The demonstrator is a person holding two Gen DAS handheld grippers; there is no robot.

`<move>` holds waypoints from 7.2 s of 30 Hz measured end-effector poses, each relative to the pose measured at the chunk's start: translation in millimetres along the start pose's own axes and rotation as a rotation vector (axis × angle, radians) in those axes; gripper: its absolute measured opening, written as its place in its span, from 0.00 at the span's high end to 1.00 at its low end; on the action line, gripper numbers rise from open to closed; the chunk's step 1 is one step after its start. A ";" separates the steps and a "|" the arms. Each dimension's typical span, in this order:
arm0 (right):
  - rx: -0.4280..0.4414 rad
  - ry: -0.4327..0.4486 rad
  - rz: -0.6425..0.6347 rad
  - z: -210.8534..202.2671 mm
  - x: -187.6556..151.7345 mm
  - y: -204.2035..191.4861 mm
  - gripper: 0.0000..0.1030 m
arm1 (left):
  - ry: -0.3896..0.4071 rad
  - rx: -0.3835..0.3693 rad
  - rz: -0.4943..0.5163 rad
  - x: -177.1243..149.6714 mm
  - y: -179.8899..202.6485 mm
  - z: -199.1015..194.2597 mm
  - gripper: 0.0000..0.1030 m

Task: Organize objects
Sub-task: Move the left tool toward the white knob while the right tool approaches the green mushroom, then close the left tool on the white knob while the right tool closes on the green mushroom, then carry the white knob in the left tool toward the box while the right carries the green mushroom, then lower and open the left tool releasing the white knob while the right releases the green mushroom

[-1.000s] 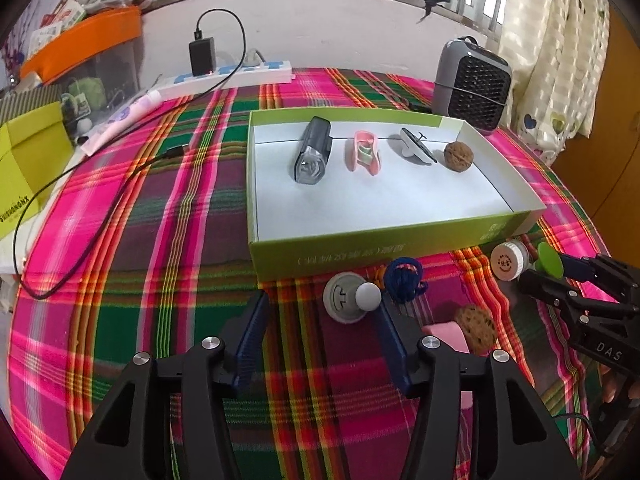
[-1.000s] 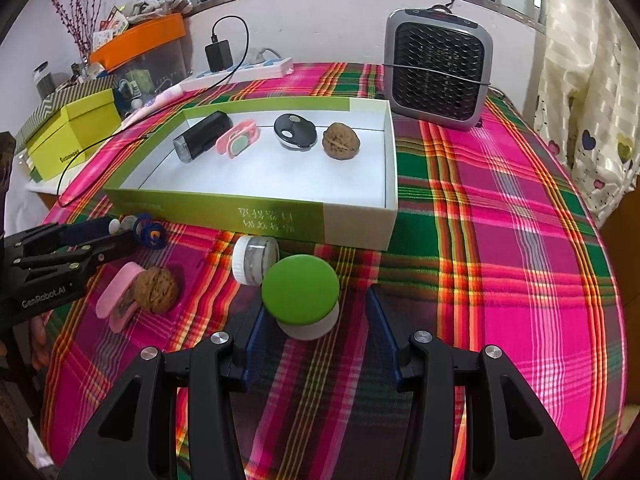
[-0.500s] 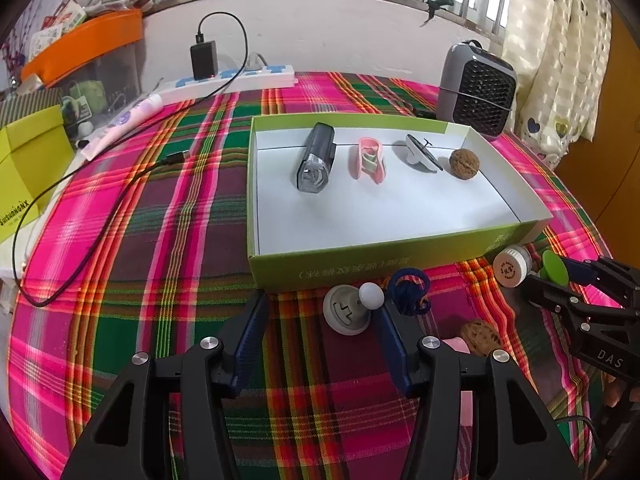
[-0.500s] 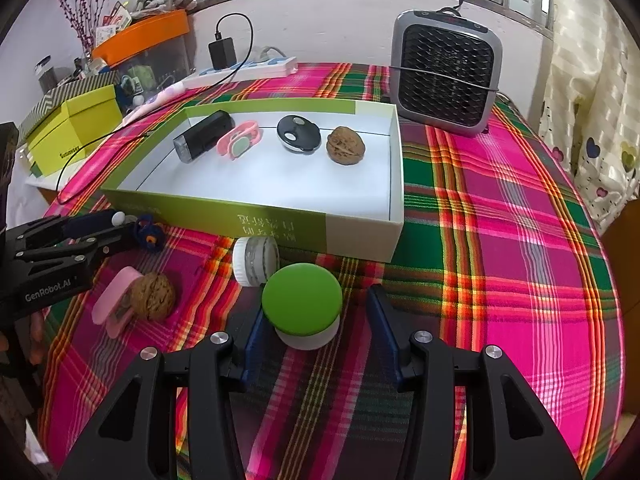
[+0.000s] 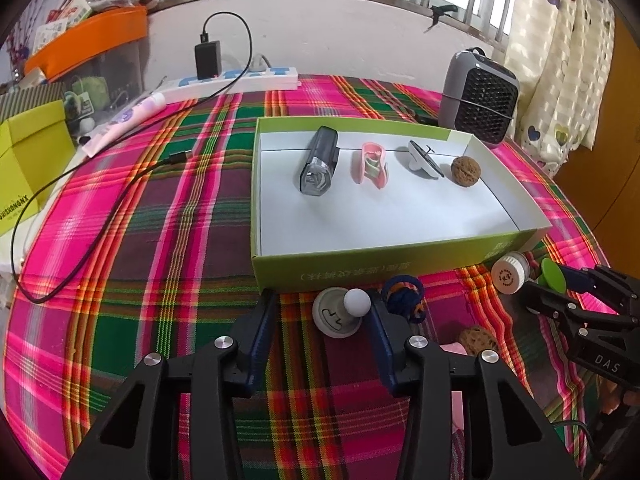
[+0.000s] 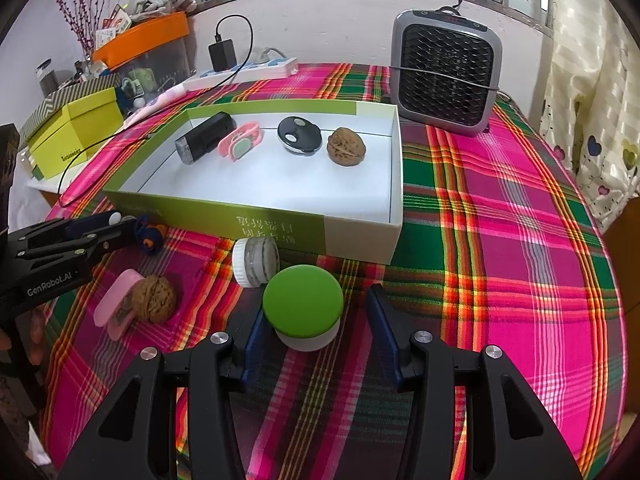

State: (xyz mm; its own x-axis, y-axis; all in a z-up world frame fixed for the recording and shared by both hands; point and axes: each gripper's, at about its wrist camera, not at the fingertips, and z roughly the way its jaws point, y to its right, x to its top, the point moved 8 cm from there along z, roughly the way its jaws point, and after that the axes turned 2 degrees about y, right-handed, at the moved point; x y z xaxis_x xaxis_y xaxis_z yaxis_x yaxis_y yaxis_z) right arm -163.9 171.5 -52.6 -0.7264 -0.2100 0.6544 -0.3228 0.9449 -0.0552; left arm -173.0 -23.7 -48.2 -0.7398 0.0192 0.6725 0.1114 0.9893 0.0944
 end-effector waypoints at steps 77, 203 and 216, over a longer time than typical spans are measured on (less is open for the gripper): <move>0.031 0.031 0.009 -2.6 1.6 -4.3 0.82 | 0.014 0.029 -0.019 -3.3 -9.0 -9.8 0.78; 0.145 -0.022 -0.106 77.7 95.7 -52.0 0.60 | 0.005 0.004 0.082 60.8 8.9 36.7 0.70; 0.132 -0.011 -0.099 68.7 92.3 -52.6 0.60 | 0.016 0.005 0.057 56.0 3.3 24.1 0.68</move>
State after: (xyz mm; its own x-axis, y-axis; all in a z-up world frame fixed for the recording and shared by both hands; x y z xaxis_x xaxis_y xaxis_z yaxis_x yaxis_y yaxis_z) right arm -255.7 85.2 -41.1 -0.6936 -0.3038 0.6532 -0.4696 0.8783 -0.0902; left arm -230.1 -15.9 -27.8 -0.7219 0.0728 0.6881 0.1495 0.9874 0.0523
